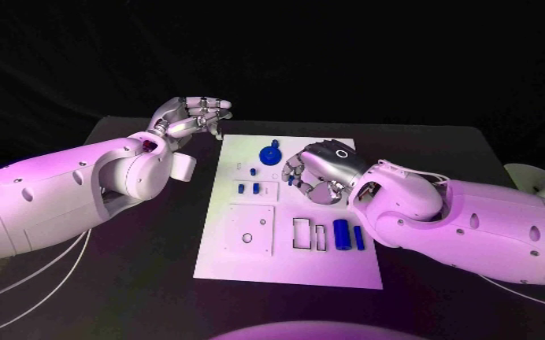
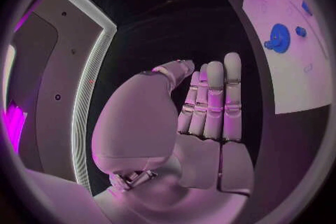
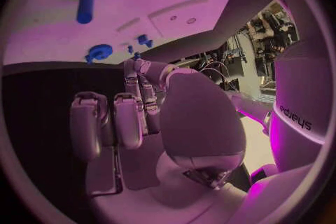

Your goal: Assemble the parts on the task board

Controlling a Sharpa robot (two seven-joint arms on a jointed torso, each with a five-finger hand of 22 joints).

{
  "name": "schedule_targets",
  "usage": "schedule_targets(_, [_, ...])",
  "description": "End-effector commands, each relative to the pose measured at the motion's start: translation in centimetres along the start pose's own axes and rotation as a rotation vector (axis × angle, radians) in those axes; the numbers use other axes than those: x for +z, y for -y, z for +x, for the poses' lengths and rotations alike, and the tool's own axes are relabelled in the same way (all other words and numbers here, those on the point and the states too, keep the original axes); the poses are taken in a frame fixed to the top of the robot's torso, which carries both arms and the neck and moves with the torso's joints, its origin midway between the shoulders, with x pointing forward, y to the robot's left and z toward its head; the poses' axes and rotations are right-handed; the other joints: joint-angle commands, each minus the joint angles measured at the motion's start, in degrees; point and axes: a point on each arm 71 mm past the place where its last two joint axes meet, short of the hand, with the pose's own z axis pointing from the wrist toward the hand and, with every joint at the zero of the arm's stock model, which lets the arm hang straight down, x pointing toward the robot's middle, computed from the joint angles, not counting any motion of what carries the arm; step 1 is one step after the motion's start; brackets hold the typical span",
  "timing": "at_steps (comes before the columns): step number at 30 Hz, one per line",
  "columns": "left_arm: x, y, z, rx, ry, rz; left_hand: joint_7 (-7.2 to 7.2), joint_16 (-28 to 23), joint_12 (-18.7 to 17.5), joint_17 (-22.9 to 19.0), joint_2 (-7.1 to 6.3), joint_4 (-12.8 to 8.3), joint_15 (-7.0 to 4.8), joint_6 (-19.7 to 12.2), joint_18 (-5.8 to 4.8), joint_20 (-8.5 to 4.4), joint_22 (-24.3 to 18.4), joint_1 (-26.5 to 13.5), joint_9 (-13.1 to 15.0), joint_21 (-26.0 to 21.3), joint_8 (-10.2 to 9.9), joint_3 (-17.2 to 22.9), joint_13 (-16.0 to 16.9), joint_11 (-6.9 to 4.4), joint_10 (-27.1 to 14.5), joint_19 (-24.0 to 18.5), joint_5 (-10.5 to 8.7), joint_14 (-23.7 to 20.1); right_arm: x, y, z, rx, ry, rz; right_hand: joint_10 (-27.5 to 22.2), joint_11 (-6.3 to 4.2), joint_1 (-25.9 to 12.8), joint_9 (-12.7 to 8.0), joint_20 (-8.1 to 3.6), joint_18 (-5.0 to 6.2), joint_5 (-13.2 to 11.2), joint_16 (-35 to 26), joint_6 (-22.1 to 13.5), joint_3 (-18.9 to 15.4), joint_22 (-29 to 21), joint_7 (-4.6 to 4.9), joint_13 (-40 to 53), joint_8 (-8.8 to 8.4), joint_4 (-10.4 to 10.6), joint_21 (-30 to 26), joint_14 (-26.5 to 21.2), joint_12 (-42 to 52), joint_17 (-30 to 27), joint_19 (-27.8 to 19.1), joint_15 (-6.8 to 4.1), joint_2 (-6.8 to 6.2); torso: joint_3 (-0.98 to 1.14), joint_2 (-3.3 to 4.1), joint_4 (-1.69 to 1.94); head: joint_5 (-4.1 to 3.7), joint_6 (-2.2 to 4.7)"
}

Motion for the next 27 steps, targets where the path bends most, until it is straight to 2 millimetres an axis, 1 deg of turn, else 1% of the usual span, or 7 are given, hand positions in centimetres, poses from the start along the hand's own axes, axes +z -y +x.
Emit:
schedule_targets(1, [0.2, 0.1, 0.5, -0.016, -0.019, 0.002, 0.01, 0.4, 0.4, -0.1, -0.25, -0.3, 0.16, -0.2, 0.29, 0.13, 0.1, 0.3, -0.1, -0.2, -0.3, -0.2, 0.1, 0.06, -0.3, 0.1, 0.25, -0.2, 0.2, -1.5, 0.7, 0.024, 0.016, -0.055, 2.3, -2.07, -0.8, 0.0, -0.30, -0.43, 0.2, -0.1, 0.3, 0.4, 11.6, 0.28, -0.1, 0.30, 0.1, 0.2, 2.9, -0.2, 0.0, 2.8, -0.43, -0.16, -0.11, -0.01, 0.15, 1.11, -0.20])
schedule_targets(5, [0.4, 0.0, 0.9, -0.018, -0.025, 0.003, 0.05, 0.4, 0.4, -0.1, -0.26, -0.4, 0.19, -0.3, 0.29, 0.15, 0.1, 0.3, -0.1, -0.2, -0.3, -0.2, 0.1, 0.10, -0.4, 0.1, 0.24, -0.2, 0.5, -2.6, 2.4, 0.050, -0.004, -0.080, 2.3, -2.06, -0.8, 0.0, -0.30, -0.43, 0.2, -0.1, 0.3, 0.4, 11.6, 0.29, -0.1, 0.30, 0.1, 0.2, 2.9, -0.2, 0.0, 2.8, -0.42, -0.17, -0.17, 0.05, -0.01, 2.00, -0.37])
schedule_targets(9, [0.6, 0.0, 1.5, -0.022, -0.034, 0.003, 0.07, 0.4, 0.4, -0.1, -0.27, -0.4, 0.21, -0.4, 0.29, 0.16, 0.1, 0.2, -0.1, -0.2, -0.3, -0.2, 0.1, 0.13, -0.5, 0.1, 0.24, -0.2, 0.6, -3.2, 4.1, 0.070, -0.020, -0.087, 2.3, -2.03, -0.9, 0.1, -0.30, -0.41, 0.2, -0.2, 0.2, 0.5, 11.6, 0.34, -0.1, 0.26, 0.0, 0.1, 2.8, -0.3, -0.1, 2.8, -0.41, -0.16, -0.19, 0.13, 0.06, 2.40, -0.73])
schedule_targets(10, [0.6, 0.0, 1.6, -0.023, -0.036, 0.004, 0.07, 0.4, 0.4, -0.1, -0.27, -0.4, 0.21, -0.4, 0.29, 0.16, 0.1, 0.2, -0.1, -0.2, -0.3, -0.2, 0.1, 0.13, -0.5, 0.1, 0.24, -0.2, 0.5, -3.2, 4.4, 0.073, -0.023, -0.086, 2.3, -2.03, -0.9, 0.1, -0.30, -0.41, 0.2, -0.2, 0.2, 0.5, 11.6, 0.34, -0.1, 0.26, 0.0, 0.1, 2.8, -0.3, -0.1, 2.8, -0.41, -0.16, -0.18, 0.13, 0.06, 2.73, -0.83])
schedule_targets(13, [0.8, 0.0, 2.1, -0.027, -0.046, 0.005, 0.10, 0.4, 0.4, -0.1, -0.28, -0.3, 0.23, -0.4, 0.29, 0.18, 0.1, 0.2, -0.1, -0.2, -0.3, -0.2, 0.1, 0.15, -0.5, 0.1, 0.24, -0.2, 0.5, -3.3, 5.3, 0.079, -0.038, -0.083, 2.3, -2.01, -0.9, 0.1, -0.30, -0.42, 0.2, -0.2, 0.2, 0.5, 11.6, 0.36, -0.1, 0.24, -0.1, 0.1, 2.8, -0.3, -0.2, 2.8, -0.40, -0.15, -0.14, 0.05, 0.11, 3.11, -1.11])
schedule_targets(19, [0.9, 0.1, 2.4, -0.030, -0.054, 0.006, 0.10, 0.4, 0.4, -0.1, -0.28, -0.3, 0.23, -0.4, 0.29, 0.18, 0.1, 0.2, -0.1, -0.2, -0.3, -0.2, 0.1, 0.15, -0.5, 0.1, 0.24, -0.2, 0.4, -3.4, 6.5, 0.085, -0.060, -0.073, 2.3, -2.01, -0.9, 0.1, -0.30, -0.42, 0.2, -0.2, 0.2, 0.5, 11.6, 0.36, -0.1, 0.24, -0.1, 0.1, 2.8, -0.3, -0.2, 2.8, -0.40, -0.15, -0.03, 0.10, -0.15, 4.16, -1.82])
schedule_targets(27, [0.9, 0.0, 2.5, -0.032, -0.059, 0.005, 0.11, 0.4, 0.5, -0.1, -0.22, -0.4, 0.25, -0.5, 0.29, 0.20, 0.1, 0.2, -0.1, -0.2, -0.3, -0.1, 0.1, 0.17, -0.6, 0.1, 0.26, -0.3, 0.4, -3.4, 7.3, 0.082, -0.072, -0.061, 2.3, -1.98, -1.0, 0.1, -0.29, -0.41, 0.2, -0.2, 0.1, 0.5, 11.6, 0.40, -0.1, 0.22, -0.1, 0.1, 2.8, -0.4, -0.3, 2.8, -0.38, -0.16, -0.06, 0.03, -0.08, 4.37, -2.22])
